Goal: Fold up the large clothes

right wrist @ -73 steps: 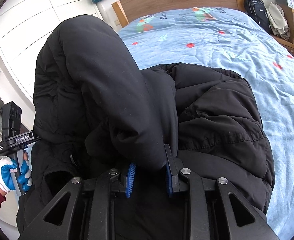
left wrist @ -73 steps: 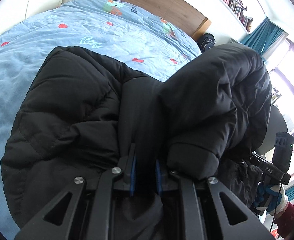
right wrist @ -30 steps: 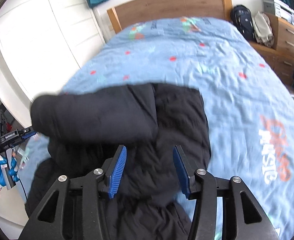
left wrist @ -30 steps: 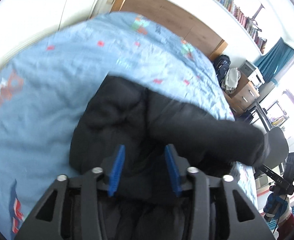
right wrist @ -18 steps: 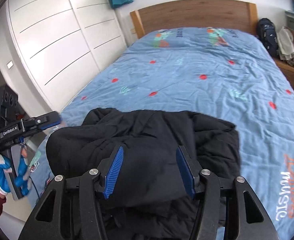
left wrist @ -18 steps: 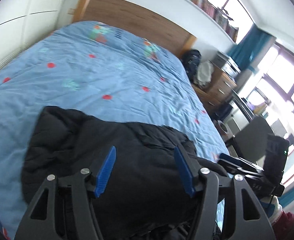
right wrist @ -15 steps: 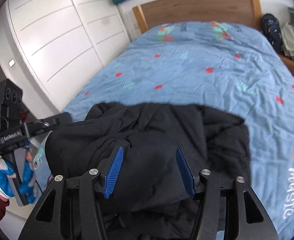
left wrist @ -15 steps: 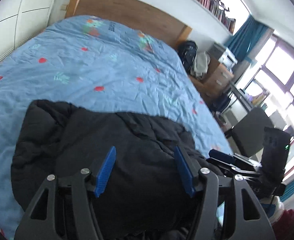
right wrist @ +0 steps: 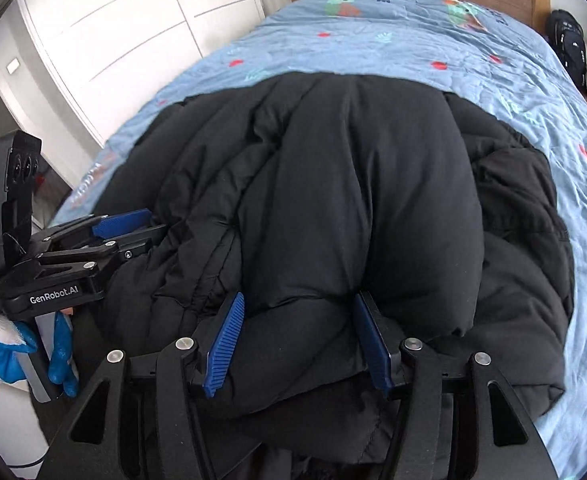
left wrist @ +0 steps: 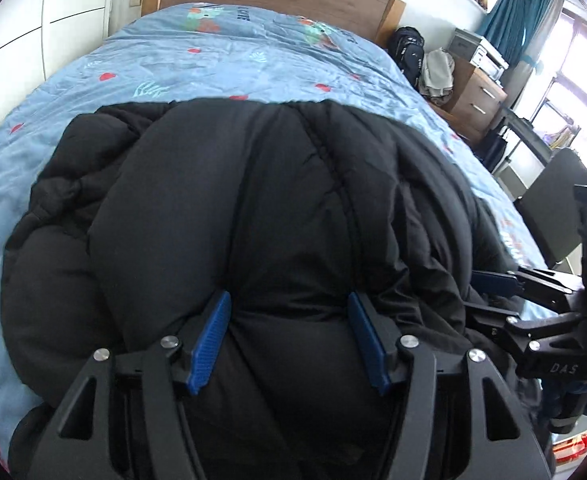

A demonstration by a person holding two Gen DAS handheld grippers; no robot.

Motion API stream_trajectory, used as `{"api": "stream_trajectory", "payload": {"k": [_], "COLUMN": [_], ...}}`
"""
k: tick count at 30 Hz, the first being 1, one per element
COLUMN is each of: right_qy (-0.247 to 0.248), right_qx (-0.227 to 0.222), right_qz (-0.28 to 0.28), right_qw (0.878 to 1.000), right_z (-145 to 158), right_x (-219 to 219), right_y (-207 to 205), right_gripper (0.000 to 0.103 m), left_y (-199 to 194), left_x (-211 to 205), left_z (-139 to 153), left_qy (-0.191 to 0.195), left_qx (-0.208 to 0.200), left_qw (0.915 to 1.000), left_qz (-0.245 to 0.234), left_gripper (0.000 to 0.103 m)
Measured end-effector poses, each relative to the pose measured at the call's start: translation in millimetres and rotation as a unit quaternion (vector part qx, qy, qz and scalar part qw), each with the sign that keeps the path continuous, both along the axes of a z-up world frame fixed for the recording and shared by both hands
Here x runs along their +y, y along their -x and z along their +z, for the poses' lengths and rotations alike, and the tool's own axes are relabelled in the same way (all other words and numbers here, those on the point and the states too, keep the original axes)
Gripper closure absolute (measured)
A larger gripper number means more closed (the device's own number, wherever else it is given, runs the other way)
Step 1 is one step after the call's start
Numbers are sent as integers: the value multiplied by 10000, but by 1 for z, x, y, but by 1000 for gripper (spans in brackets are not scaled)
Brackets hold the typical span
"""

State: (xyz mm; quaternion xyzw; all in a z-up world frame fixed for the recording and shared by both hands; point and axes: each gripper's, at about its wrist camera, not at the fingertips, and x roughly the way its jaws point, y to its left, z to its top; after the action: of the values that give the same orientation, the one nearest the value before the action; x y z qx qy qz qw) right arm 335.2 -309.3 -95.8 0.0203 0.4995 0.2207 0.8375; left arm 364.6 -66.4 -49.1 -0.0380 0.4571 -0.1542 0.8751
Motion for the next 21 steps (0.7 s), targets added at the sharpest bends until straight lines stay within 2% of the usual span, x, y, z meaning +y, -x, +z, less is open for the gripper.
{"api": "stream_trajectory", "payload": {"k": [6, 9, 15, 21], "right_qy": [101, 151, 173, 387], "right_qx": [-55, -85, -72, 58], "right_qz": [-19, -11, 264, 315], "right_qw": [9999, 9998, 9995, 9987], "right_z": [-26, -34, -26, -13], "right_x": [2, 2, -17, -32], "right_y": [-9, -12, 1, 11], "right_gripper": [46, 46, 47, 47], "left_y": [-21, -22, -4, 7], "left_x": [-3, -2, 7, 17], "left_z": [-35, -40, -32, -12], "left_qy": [-100, -90, -55, -185], "left_qx": [-20, -53, -143, 3], "left_qw": [9999, 9999, 9986, 9954], "left_qz": [-22, -43, -497, -940], "left_gripper": [42, 42, 42, 42]}}
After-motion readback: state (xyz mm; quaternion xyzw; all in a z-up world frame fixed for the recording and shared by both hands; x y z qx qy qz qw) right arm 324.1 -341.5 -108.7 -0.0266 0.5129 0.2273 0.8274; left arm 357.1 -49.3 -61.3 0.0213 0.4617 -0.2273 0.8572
